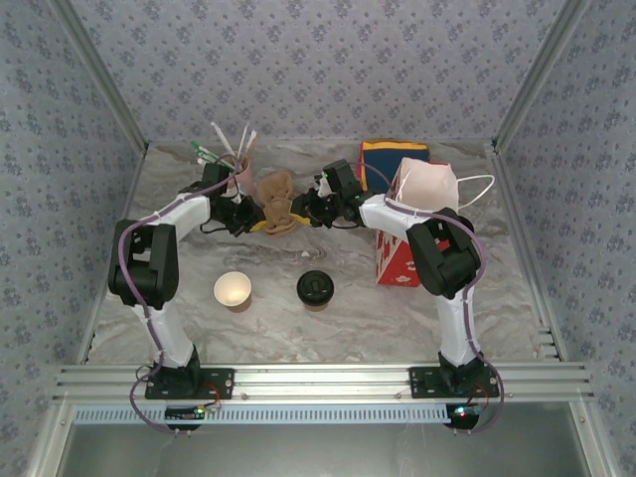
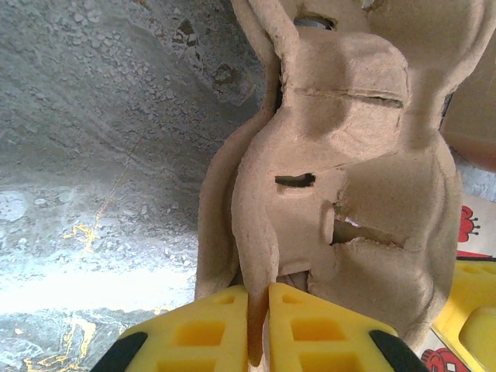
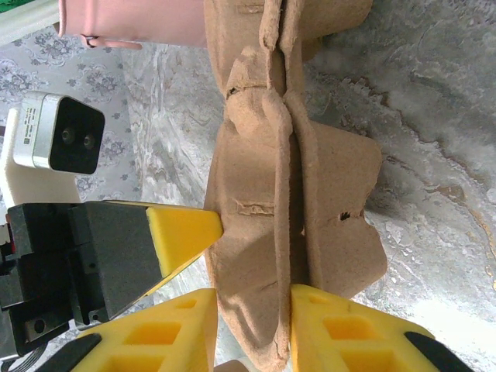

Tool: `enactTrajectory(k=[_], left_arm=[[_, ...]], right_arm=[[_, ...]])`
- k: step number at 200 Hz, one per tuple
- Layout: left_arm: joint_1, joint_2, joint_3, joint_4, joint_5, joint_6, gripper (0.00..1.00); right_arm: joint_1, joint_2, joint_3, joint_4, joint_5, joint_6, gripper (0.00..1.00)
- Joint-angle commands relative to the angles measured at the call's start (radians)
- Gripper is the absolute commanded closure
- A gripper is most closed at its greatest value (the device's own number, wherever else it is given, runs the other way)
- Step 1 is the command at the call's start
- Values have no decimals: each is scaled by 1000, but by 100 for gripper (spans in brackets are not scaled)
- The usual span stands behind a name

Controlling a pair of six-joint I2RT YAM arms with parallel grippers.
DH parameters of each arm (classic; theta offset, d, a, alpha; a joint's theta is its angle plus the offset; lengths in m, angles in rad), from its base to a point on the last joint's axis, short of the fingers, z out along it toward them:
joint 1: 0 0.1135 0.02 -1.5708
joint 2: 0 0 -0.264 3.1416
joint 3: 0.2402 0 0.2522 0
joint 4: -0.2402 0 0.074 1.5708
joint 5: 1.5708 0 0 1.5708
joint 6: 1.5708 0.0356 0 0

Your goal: Pack the takeout coffee

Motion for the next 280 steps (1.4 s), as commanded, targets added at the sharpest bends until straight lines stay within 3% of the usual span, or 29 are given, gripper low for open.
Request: enactTrajectory(k=[1, 168, 190, 280], left_arm=[[1, -28, -2, 14, 25, -2, 88], [1, -78, 8, 7, 24, 30, 90], [1, -81, 4, 10, 25, 36, 91], [1, -71, -14, 49, 52, 12, 91]], right_arm=[[7, 22, 15, -10, -13, 2, 70], [-2, 39, 59, -125, 35, -37, 59], [-5, 18, 49, -127, 49, -40, 52], [0, 40, 70, -77, -1, 2, 52]])
